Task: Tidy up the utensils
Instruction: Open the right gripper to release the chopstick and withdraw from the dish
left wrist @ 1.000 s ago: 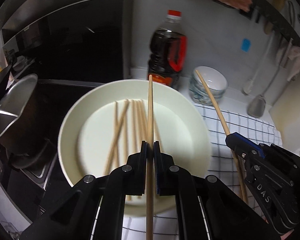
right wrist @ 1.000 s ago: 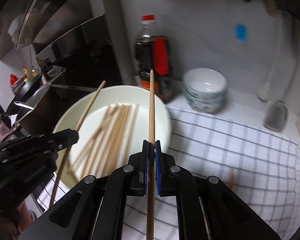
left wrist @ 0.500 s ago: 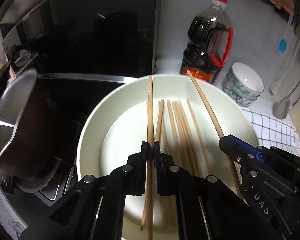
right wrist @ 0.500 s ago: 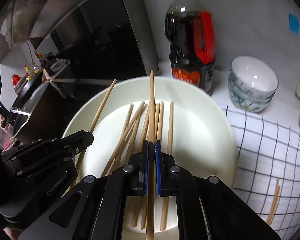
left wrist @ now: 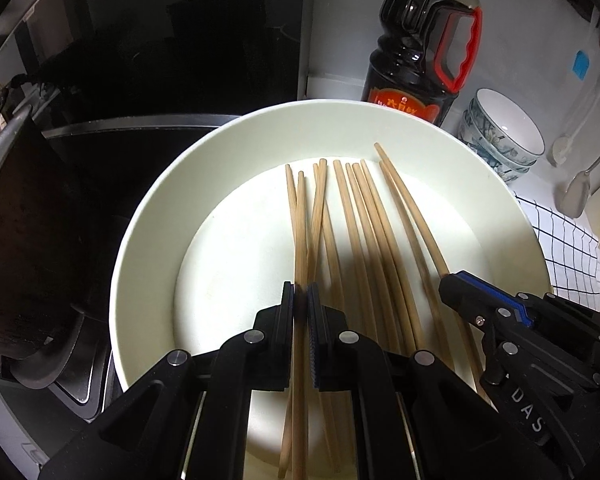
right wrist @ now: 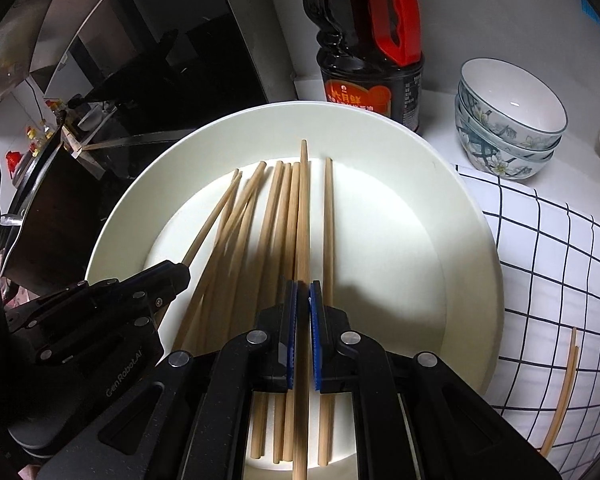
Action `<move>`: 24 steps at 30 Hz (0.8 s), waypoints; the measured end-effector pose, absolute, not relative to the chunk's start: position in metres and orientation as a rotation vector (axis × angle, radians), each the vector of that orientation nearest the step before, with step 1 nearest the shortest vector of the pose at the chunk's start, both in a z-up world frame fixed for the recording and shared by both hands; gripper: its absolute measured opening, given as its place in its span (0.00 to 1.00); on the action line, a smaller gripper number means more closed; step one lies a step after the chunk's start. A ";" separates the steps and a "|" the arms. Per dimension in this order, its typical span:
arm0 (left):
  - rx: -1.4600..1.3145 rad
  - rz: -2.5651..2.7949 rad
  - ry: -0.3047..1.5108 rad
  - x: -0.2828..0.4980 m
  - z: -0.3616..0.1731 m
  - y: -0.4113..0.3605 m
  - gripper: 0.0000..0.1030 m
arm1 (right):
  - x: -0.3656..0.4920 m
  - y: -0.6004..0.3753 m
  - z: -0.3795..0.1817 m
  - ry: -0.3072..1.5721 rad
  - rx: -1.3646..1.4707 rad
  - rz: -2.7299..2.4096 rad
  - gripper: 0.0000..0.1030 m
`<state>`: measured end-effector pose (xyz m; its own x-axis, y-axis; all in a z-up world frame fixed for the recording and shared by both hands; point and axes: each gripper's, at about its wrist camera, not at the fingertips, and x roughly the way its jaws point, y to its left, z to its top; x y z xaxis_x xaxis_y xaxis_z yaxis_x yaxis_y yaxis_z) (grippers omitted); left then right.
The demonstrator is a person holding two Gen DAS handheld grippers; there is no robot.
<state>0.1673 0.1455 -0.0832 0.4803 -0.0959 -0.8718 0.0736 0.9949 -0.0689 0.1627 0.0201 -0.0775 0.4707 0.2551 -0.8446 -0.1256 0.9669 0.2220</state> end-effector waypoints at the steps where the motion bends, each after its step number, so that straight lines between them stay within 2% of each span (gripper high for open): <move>1: -0.030 -0.099 1.067 0.167 -0.083 0.147 0.08 | 0.162 0.019 -0.078 1.052 0.133 0.231 0.06; 7: -0.036 -0.056 1.040 0.161 -0.076 0.150 0.10 | 0.155 0.010 -0.066 1.008 0.128 0.210 0.13; 8: -0.038 -0.048 1.040 0.161 -0.075 0.151 0.18 | 0.152 0.009 -0.063 0.999 0.124 0.205 0.14; 9: -0.042 -0.040 1.039 0.160 -0.073 0.152 0.33 | 0.150 0.007 -0.061 0.994 0.123 0.202 0.16; 10: -0.046 -0.030 1.032 0.159 -0.071 0.154 0.43 | 0.149 0.005 -0.059 0.990 0.122 0.199 0.17; 11: -0.050 -0.015 1.014 0.156 -0.068 0.156 0.60 | 0.147 0.003 -0.058 0.987 0.123 0.197 0.18; 17: -0.032 -0.003 0.968 0.140 -0.053 0.153 0.63 | 0.128 -0.012 -0.051 0.974 0.144 0.186 0.20; 22: -0.038 -0.004 0.948 0.123 -0.042 0.147 0.70 | 0.103 -0.029 -0.042 0.950 0.149 0.182 0.29; 24: -0.041 -0.013 0.945 0.116 -0.039 0.142 0.71 | 0.093 -0.039 -0.039 0.945 0.153 0.169 0.29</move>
<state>0.1163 0.1421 -0.0388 0.5861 -0.0286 -0.8097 -0.0069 0.9992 -0.0403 0.0927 -0.0388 -0.0394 0.5747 0.2104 -0.7909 -0.0768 0.9760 0.2038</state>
